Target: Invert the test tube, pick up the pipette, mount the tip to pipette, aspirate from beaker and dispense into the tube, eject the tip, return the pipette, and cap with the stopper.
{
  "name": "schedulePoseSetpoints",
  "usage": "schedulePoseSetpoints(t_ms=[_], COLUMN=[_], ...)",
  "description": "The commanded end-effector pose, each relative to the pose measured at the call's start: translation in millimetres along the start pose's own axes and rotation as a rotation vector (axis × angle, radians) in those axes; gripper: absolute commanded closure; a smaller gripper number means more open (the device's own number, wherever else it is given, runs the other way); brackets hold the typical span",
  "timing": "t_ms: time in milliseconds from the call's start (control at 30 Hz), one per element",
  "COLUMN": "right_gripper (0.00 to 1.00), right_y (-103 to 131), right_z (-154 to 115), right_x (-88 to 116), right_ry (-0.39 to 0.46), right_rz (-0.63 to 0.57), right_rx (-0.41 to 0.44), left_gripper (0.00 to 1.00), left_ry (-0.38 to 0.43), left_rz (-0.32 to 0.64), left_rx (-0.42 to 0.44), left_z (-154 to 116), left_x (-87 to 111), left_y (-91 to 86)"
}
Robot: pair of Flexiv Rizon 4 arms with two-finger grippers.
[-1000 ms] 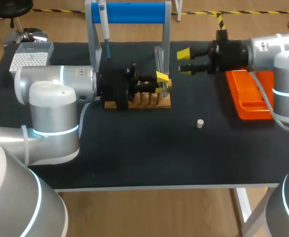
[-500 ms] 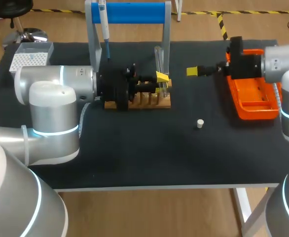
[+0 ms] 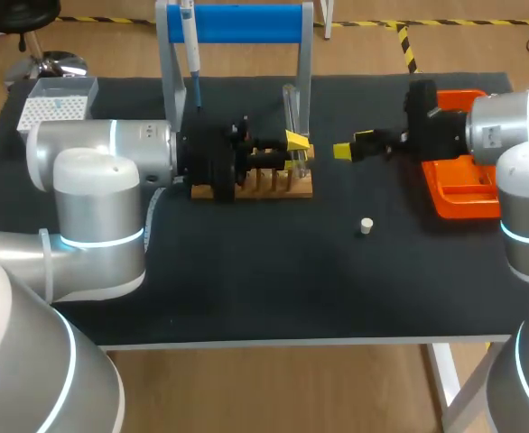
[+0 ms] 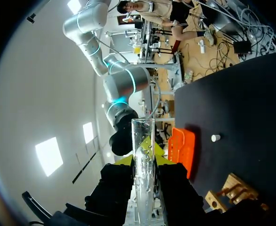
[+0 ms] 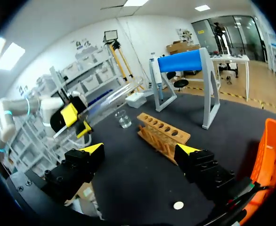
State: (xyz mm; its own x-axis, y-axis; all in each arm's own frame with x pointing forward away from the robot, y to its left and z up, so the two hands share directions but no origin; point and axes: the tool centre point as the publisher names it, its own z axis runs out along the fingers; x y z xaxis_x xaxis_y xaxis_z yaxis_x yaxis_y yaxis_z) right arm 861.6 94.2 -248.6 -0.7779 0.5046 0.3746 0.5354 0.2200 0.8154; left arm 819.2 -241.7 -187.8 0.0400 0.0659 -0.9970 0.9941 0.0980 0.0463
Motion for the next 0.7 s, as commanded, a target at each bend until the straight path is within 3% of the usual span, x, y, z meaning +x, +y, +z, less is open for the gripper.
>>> schedulePoseSetpoints(t_ms=[33,167,400,700], right_gripper=[0.00,0.00,0.00,0.00], right_y=[-7,-14,-24,-19], right_z=[18,32,55,78], right_x=[-5,-11,-34,-43], right_ry=[-0.025,-0.047,-0.064,-0.054], right_rz=[-0.131,-0.229,-0.241,-0.325], right_rx=[0.024,0.023,0.025,0.045], left_gripper=[1.00,1.00,1.00,1.00], left_ry=[-0.001,-0.001,-0.001,-0.001], left_rz=[0.002,0.002,0.002,0.002], left_rx=[-0.004,-0.004,-0.004,-0.004], left_z=[1,1,1,1], left_x=[0.3,0.3,0.3,0.3], left_y=[-0.6,-0.6,-0.6,-0.6])
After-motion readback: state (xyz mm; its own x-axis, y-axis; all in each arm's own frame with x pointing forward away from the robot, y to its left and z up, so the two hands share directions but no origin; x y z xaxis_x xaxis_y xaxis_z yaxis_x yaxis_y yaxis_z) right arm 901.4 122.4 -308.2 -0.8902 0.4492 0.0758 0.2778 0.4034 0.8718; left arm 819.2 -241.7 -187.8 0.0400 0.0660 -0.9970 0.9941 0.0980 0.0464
